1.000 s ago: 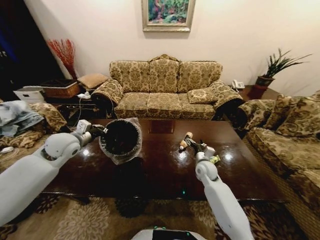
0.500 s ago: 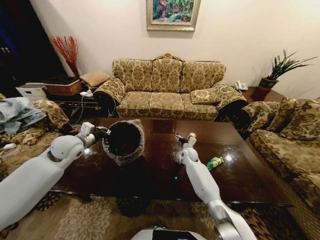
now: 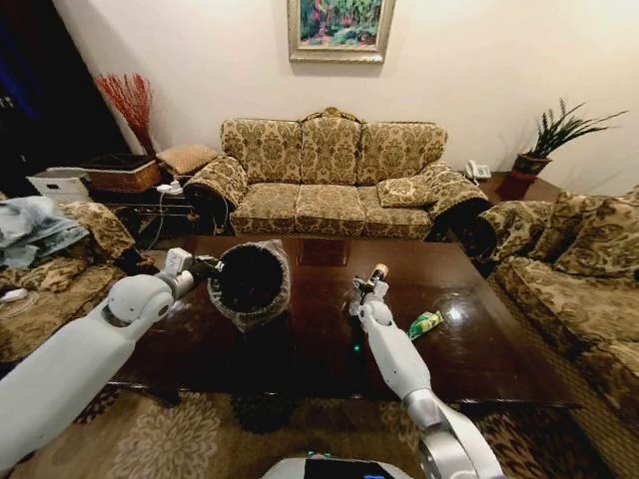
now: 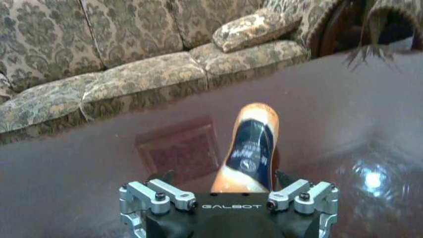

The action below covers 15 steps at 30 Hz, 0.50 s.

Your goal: Move to the front of the table and place the trash on the table into the trash bin.

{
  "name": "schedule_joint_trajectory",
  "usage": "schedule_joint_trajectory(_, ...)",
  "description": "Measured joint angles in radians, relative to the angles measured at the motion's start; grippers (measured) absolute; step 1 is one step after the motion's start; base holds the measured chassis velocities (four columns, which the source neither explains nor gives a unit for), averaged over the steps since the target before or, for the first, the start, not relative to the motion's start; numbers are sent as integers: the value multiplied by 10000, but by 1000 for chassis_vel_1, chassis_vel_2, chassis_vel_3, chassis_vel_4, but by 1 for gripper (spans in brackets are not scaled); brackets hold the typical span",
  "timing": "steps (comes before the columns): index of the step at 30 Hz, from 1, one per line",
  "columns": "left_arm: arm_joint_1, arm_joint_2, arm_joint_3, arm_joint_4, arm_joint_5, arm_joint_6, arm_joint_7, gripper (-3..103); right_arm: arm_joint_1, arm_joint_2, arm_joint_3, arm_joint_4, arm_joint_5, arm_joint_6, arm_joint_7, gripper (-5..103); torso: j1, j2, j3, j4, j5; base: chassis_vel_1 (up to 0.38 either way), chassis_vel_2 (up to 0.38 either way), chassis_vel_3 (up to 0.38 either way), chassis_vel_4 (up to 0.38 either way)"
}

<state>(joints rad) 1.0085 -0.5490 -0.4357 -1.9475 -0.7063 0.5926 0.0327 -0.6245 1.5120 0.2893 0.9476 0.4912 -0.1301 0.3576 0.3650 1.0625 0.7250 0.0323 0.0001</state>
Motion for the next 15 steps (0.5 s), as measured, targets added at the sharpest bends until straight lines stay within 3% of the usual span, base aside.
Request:
schedule_joint_trajectory(8,-26,42,-65,-28,-39,-133,17,2,17,-325,-84,-379,476,-110,-646,103,1,0,0,-2,3,0,0,0,0)
schedule_joint_trajectory(15,42,84,-158,-34,-69,-285,6,2,-55,-542,-137,-314,580,-344,-826,84,0,1,0,-2,0,0,0,0,0)
